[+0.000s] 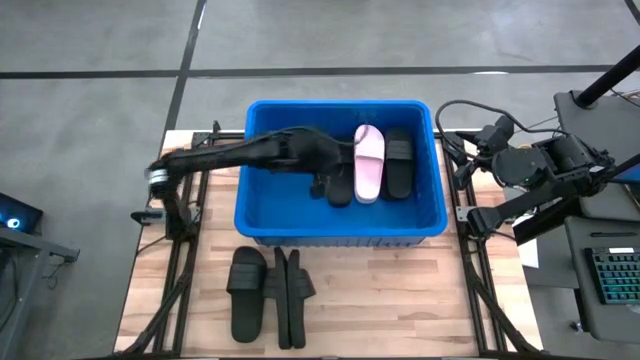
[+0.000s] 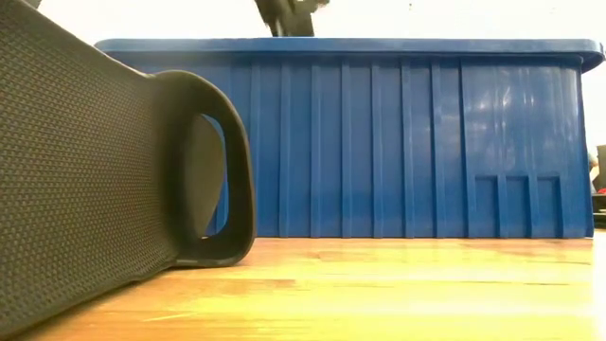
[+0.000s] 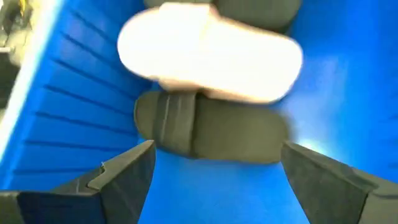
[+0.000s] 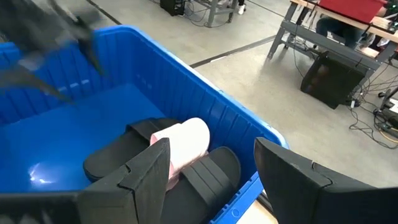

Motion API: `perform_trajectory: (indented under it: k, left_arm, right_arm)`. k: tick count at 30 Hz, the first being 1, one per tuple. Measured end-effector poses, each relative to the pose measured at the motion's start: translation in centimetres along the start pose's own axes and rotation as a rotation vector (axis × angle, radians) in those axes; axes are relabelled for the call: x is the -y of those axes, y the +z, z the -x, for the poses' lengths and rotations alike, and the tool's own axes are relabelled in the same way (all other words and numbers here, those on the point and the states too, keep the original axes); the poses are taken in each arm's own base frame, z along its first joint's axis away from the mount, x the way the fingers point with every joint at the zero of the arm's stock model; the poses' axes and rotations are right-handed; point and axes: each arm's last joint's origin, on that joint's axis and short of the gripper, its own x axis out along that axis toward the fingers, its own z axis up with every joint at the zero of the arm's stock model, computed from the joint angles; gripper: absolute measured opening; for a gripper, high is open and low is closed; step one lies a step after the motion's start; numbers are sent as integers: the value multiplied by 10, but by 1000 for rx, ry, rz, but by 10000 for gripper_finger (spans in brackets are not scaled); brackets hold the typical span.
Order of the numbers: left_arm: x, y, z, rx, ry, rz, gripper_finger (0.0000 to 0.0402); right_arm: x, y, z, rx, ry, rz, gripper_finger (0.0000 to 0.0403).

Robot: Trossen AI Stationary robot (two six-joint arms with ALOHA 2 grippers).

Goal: Pick and place slides into bin
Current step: Put the black slide into the blue bin

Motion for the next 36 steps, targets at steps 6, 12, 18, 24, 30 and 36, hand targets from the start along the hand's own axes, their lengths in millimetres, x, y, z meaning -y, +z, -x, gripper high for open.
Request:
perform_trajectory:
  k: [6,12,18,24,30,36]
  left_arm:
    - [34,-8,100,159,-102,90,328]
    - [80,-46,153,20,-126,83,328]
    - [135,-86,169,-233,-130,116,328]
    - [200,-122,165,-333,-143,-31,328]
    - [246,-166,149,-445,-49,-57,328]
    - [276,-194,126,-495,46,-22,328]
  right_arm:
    - [0,0,0,0,-2,7,224]
    - [0,0,0,2,-4,8,224]
    - [0,0,0,1,-4,9,224]
    - [0,0,0,1,-4,9,224]
    - [0,0,0,0,-3,9,224]
    - [0,0,0,-2,-2,11,224]
